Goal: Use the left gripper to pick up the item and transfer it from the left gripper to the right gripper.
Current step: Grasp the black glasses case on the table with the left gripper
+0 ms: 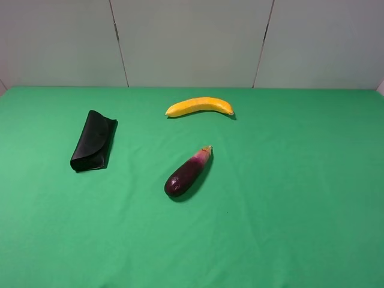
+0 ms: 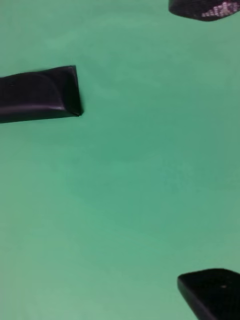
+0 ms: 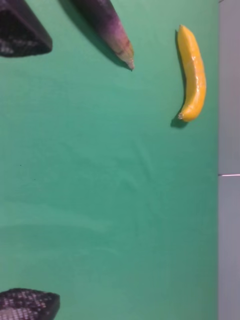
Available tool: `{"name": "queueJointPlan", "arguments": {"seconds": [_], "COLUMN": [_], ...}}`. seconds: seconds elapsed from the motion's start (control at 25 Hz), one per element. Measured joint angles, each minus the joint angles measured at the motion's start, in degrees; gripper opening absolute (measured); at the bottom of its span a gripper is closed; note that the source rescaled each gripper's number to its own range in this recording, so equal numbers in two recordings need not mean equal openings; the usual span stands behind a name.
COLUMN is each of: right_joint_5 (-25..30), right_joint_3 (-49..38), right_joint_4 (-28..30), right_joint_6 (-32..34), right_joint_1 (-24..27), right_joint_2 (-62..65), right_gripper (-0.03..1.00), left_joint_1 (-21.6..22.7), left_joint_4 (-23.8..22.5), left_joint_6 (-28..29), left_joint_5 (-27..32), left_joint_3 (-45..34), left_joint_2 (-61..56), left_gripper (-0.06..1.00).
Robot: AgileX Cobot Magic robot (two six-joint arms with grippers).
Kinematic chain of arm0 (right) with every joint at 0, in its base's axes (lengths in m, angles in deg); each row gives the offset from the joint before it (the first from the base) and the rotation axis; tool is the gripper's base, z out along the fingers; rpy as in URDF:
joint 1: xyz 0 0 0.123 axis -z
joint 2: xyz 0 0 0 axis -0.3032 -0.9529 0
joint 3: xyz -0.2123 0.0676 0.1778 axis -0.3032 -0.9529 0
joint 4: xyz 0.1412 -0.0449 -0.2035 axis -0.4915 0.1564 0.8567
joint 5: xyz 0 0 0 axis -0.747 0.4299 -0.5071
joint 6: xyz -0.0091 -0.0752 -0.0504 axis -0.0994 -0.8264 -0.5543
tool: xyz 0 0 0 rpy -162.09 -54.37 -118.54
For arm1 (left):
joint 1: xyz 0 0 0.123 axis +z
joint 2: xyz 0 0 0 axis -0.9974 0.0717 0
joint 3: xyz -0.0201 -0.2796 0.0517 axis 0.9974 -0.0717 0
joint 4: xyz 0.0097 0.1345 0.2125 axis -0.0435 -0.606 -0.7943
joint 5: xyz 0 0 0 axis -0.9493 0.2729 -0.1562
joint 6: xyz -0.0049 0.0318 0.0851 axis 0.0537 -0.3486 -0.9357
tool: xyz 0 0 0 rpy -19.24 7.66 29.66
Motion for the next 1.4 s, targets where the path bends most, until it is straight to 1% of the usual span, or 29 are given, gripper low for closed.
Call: {"name": "queueJointPlan", "arguments": {"seconds": [0.16, 0.44, 0.6, 0.76, 0.96, 1.4], "right_joint_5": [0.00, 0.00, 0.00, 0.00, 0.00, 0.00], "right_joint_3": [0.00, 0.00, 0.00, 0.00, 0.00, 0.00], "right_joint_4": [0.00, 0.00, 0.00, 0.00, 0.00, 0.00], "right_joint_6": [0.00, 0.00, 0.00, 0.00, 0.00, 0.00], "right_joint_1": [0.00, 0.00, 0.00, 0.00, 0.00, 0.00], "right_joint_2": [0.00, 0.00, 0.00, 0.00, 0.00, 0.00], "right_gripper": [1.00, 1.00, 1.00, 1.00, 1.00, 1.00], "left_joint_1": [0.00, 0.00, -2.45, -5.23, -5.81, -5.81], "left_joint_4": [0.92, 1.06, -0.41, -2.54, -2.36, -1.22], "left_joint_6": [-0.05, -0.05, 0.47, 3.11, 4.95, 5.78], "left_joint_5": [-1.48, -3.82, -4.72, -5.18, -8.50, -16.86], "left_joint_3": [1.88, 5.54, 8.32, 11.06, 12.84, 13.71], "left_joint_2": [7.57, 21.87, 29.68, 37.59, 46.75, 62.63], "left_gripper": [1.00, 1.00, 1.00, 1.00, 1.00, 1.00]}}
